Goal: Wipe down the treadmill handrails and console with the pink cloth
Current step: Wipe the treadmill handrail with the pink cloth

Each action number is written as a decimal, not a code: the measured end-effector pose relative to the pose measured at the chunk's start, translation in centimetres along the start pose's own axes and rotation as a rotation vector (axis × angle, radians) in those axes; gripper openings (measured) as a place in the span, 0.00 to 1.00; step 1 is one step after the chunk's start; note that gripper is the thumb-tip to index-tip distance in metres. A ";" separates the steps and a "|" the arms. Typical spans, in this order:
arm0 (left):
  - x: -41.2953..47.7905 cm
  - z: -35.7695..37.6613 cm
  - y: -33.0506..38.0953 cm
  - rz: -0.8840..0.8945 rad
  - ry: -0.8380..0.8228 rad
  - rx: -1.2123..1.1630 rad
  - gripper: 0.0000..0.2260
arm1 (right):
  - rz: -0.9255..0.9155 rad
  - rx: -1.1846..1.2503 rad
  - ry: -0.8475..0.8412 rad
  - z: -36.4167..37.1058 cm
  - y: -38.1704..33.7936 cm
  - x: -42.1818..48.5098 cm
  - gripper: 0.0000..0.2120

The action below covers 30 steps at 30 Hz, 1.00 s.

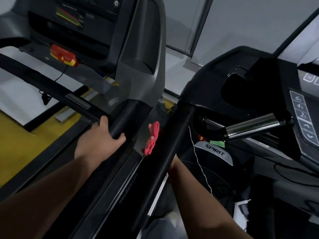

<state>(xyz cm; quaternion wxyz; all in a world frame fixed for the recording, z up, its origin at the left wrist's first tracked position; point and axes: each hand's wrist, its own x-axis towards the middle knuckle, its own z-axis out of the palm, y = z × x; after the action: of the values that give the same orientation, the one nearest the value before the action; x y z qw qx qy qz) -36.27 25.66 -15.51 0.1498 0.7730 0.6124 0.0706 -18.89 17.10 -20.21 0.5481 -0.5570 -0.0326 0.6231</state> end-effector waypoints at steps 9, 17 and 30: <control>0.0 -0.1 0.0 0.001 -0.009 0.023 0.27 | -0.123 0.133 0.340 -1.2 -1.5 -1.1 0.17; 0.0 0.0 0.0 0.016 -0.012 0.033 0.26 | -0.581 -0.606 0.605 -1.5 -2.4 -4.5 0.09; 0.1 0.0 -0.2 0.029 -0.017 -0.006 0.24 | -0.341 -2.469 0.529 7.5 -5.2 -1.3 0.18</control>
<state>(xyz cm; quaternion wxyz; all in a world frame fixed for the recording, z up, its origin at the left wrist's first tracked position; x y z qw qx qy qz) -36.42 25.77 -15.62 0.1562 0.7818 0.5998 0.0681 -21.26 22.49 -13.19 -0.2695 -0.7904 -0.5493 -0.0285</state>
